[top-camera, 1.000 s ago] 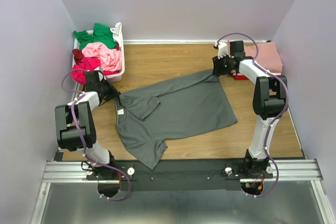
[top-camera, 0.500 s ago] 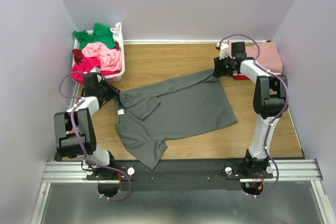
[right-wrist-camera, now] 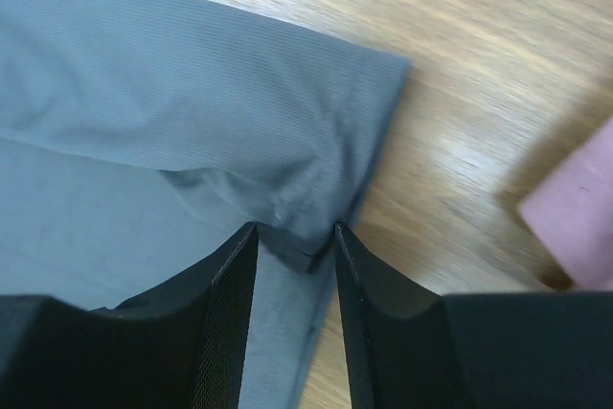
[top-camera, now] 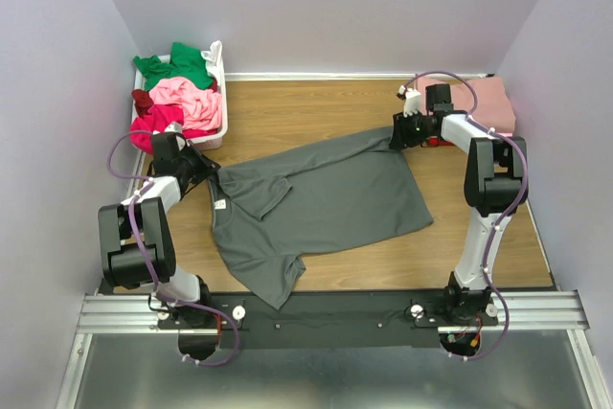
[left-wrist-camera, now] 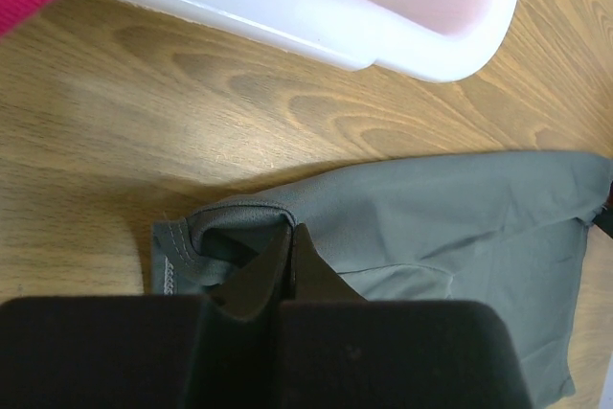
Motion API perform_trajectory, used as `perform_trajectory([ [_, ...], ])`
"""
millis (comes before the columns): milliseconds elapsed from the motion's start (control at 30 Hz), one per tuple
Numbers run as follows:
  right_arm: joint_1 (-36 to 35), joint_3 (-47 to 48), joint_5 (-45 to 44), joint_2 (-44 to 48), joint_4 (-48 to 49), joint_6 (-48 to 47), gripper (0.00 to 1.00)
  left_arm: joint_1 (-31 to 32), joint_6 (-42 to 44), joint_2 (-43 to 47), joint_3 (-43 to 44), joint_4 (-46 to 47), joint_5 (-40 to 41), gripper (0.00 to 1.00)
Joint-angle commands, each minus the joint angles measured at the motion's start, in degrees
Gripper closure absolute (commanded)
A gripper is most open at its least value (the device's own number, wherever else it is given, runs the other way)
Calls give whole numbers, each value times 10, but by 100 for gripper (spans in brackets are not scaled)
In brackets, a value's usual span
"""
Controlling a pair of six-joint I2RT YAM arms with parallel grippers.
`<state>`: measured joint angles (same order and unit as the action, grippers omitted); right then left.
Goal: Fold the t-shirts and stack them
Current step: Fold the tshirt
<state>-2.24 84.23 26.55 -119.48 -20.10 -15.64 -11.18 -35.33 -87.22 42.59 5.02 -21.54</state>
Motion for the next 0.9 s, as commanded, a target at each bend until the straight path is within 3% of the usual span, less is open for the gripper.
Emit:
perform_trajectory([
  [0, 1, 5, 51, -8, -13, 12, 56, -2, 8, 1, 0, 5, -15, 100],
  [133, 1, 5, 54, -7, -14, 13, 61, -3, 11, 1, 1, 3, -16, 100],
  [300, 7, 6, 27, -4, -14, 5, 91, -8, 18, 7, 1, -4, -15, 100],
  [367, 10, 4, 8, 6, -14, -8, 95, -14, 20, 15, 1, -7, -13, 100],
  [600, 25, -2, -26, 28, -13, -48, 99, -52, 26, 28, -1, -15, -32, 100],
  [867, 33, -5, -4, 22, -13, -63, 98, -60, 40, -24, 19, -19, -54, 100],
])
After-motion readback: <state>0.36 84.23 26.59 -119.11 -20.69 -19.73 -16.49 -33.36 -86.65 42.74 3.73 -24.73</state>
